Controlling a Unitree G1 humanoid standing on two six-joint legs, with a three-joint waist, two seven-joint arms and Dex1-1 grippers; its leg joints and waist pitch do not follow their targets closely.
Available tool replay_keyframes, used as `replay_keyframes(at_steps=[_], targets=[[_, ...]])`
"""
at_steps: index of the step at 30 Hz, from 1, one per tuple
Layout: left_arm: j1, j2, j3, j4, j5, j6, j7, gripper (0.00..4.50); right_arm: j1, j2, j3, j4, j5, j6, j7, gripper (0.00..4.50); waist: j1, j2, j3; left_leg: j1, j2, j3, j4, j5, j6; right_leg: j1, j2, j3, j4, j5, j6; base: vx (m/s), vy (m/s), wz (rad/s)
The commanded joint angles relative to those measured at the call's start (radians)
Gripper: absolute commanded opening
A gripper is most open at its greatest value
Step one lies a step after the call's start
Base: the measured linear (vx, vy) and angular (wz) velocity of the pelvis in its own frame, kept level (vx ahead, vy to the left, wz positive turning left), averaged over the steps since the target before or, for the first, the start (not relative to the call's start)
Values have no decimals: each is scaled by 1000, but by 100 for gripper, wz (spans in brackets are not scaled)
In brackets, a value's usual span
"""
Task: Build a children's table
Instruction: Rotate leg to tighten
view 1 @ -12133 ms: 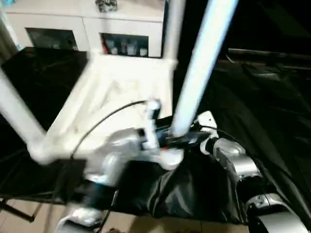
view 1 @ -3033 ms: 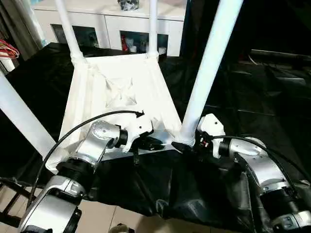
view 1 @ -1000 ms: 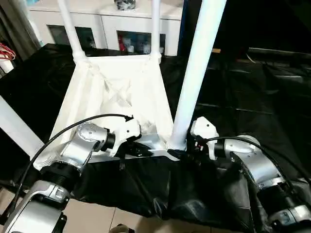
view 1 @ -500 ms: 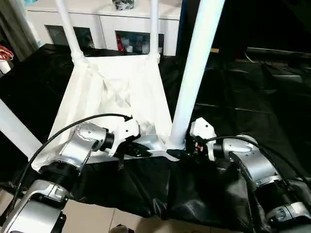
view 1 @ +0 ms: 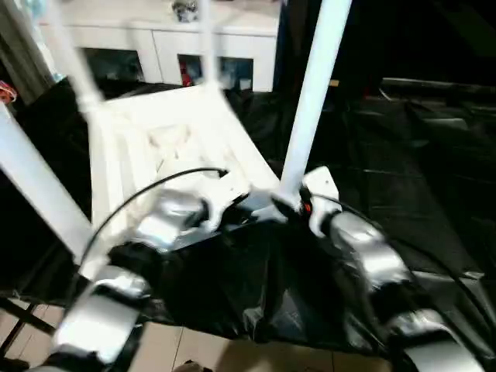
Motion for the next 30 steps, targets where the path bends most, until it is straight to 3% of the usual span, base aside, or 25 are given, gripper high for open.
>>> replay_keyframes(at_steps=[1,2,3,7,11,15,17,19,21,30], targets=[[-37,-30,15,8,4,-14,68,0,3,56,48,26,-17,-8,27,274,1,1,-63,15,46,-33,-80,-329,-16,36,-64,44,-96,-359,-192,0,0,0],[-39,-37,14,14,4,-17,66,0,-2,62,46,30,-19,-17,25,274,3,2,-65,13,47,-32,-80,-313,-9,39,-64,44,-92,-321,-200,0,0,0],[-37,-45,11,17,2,-27,55,0,-6,67,40,29,-15,-27,29,330,3,3,-67,12,46,-30,-78,-301,-3,40,-64,45,-89,-291,-209,0,0,0],[-23,-43,5,7,-3,-53,22,0,0,57,29,6,9,-28,70,351,6,2,-67,11,46,-28,-76,-283,18,43,-64,44,-87,-263,-223,0,0,0],[19,2,-14,-32,-19,-75,-101,0,33,-20,54,-55,19,-49,202,387,11,3,-67,9,48,-28,-78,-279,25,46,-63,44,-85,-254,-221,0,0,0],[58,46,-26,-86,-52,-119,-233,0,74,-101,94,-128,37,-49,393,387,14,3,-68,9,52,-26,-75,-251,43,47,-64,45,-79,-205,-242,0,0,0],[70,64,-28,-101,-62,-139,-276,0,95,-142,111,-170,55,-42,488,387,22,-2,-67,8,53,-24,-74,-250,53,50,-63,45,-79,-206,-244,0,0,0],[80,81,-28,-118,-78,-148,-329,0,109,-175,121,-202,71,-42,556,387,25,3,-68,10,56,-23,-74,-240,58,44,-63,46,-75,-189,-253,0,0,0],[89,102,-26,-142,-98,-142,-391,0,118,-212,132,-229,87,-52,635,387,30,4,-67,7,58,-23,-74,-246,59,48,-63,45,-73,-191,-261,0,0,0],[105,159,-33,-183,-115,-137,-534,0,138,-311,187,-285,97,-72,856,371,41,2,-64,11,59,-23,-76,-256,48,42,-67,47,-79,-258,-247,0,0,0]])
